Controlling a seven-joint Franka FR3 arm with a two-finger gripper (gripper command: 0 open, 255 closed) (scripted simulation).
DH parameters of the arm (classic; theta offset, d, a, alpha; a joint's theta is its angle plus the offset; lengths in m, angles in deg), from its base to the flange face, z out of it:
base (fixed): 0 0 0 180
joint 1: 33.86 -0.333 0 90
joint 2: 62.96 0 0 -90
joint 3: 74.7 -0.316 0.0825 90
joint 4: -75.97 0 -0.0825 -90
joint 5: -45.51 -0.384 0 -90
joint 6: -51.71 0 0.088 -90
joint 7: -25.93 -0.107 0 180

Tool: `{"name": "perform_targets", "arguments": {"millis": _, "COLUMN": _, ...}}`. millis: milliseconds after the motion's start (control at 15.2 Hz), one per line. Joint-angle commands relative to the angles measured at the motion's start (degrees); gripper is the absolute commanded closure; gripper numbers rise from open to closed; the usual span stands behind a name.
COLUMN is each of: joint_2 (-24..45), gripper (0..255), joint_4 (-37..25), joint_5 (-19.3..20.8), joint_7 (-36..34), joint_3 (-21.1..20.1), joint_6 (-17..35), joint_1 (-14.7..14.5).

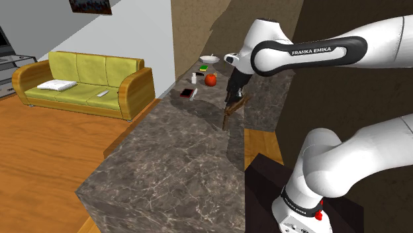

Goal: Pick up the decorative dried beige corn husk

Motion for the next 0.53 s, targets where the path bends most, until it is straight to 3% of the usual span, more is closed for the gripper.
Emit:
{"name": "perform_targets", "arguments": {"millis": 0, "joint_2": 0.1, "gripper": 255, "joint_4": -1.6, "joint_5": -0.3, "joint_7": 0.1, "joint_3": -0.2, "joint_6": -1.5, "joint_1": -0.2}}
{"name": "perform_targets", "arguments": {"millis": 462, "joint_2": 0.0, "gripper": 255, "joint_4": -5.5, "joint_5": -0.9, "joint_7": 0.1, "joint_3": -0.9, "joint_6": -5.4, "joint_1": -0.5}}
